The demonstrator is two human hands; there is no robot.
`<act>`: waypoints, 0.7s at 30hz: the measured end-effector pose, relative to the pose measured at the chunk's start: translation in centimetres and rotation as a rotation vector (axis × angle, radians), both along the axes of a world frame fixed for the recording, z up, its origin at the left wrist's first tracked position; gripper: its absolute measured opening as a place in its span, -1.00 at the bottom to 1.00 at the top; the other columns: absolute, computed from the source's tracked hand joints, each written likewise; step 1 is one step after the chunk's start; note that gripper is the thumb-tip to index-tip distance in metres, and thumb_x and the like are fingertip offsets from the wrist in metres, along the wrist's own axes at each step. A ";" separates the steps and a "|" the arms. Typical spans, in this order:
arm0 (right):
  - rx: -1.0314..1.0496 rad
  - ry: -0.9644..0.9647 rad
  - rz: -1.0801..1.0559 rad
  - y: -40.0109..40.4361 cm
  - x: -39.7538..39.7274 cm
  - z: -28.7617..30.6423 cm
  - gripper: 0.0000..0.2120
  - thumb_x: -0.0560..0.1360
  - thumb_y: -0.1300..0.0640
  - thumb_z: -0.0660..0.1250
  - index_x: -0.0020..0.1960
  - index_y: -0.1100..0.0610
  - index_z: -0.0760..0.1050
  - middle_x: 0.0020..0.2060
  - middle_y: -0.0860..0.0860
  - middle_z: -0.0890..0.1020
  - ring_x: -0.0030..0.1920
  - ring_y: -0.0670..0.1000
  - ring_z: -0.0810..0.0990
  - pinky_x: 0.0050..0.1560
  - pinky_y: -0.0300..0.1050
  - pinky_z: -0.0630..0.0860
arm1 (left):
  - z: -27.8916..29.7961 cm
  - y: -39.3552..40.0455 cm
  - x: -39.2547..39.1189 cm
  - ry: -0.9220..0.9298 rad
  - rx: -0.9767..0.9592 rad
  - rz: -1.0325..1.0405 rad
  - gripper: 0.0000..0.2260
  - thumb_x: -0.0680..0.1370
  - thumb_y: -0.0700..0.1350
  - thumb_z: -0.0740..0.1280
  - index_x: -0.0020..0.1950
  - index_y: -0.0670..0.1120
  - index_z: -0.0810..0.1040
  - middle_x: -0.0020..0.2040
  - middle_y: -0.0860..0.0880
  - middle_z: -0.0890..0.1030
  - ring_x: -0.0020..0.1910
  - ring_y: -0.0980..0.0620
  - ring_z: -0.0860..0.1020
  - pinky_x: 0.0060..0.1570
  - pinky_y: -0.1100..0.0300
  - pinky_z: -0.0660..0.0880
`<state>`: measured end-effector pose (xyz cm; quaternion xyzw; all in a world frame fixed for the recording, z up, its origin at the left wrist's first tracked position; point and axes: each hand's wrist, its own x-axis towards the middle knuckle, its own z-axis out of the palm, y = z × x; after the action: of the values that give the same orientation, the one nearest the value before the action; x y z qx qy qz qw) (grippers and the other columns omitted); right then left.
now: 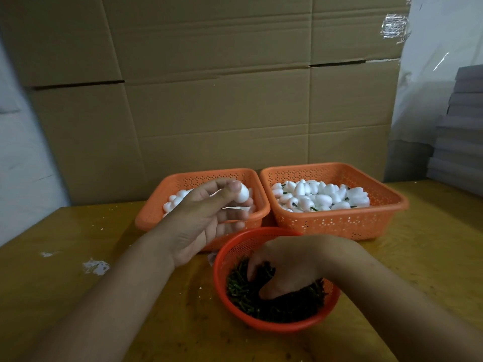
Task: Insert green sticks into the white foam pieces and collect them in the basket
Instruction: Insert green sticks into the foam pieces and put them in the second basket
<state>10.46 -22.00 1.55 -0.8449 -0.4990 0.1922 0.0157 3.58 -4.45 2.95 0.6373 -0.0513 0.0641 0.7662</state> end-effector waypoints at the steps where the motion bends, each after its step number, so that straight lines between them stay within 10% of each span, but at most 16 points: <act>1: -0.003 0.000 0.001 0.0 0.0 0.0 -0.61 0.54 -0.07 0.36 0.35 -0.14 0.47 0.24 -0.08 0.50 0.04 -0.11 0.42 -0.25 -0.34 0.27 | -0.1 0.0 0.0 -0.004 0.030 0.004 -0.81 0.39 0.02 0.58 -0.05 0.05 0.69 0.03 -0.11 0.70 -0.15 0.05 0.66 -0.22 0.20 0.60; 10: -0.007 -0.008 0.014 0.0 0.3 -0.1 -0.61 0.54 -0.07 0.37 0.36 -0.14 0.46 0.26 -0.06 0.50 0.12 -0.07 0.46 -0.25 -0.36 0.26 | -0.2 -0.5 -0.3 -0.047 0.227 0.043 -0.70 0.34 -0.20 0.57 0.00 0.05 0.65 0.01 -0.03 0.68 -0.13 0.08 0.63 -0.11 0.20 0.60; 21: 0.165 -0.126 -0.012 0.5 0.6 -1.0 -0.77 0.54 0.14 0.31 0.16 -0.03 0.59 0.03 -0.05 0.62 -0.03 -0.05 0.54 -0.07 -0.17 0.47 | -0.4 0.1 0.4 0.027 0.104 0.030 -0.70 0.59 0.14 0.30 -0.20 -0.01 0.65 -0.14 -0.15 0.69 -0.24 0.02 0.65 -0.21 0.17 0.60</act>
<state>11.09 -21.52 0.56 -0.8542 -0.5078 0.0969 0.0548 4.03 -4.39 2.51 0.6776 -0.0347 0.0646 0.7318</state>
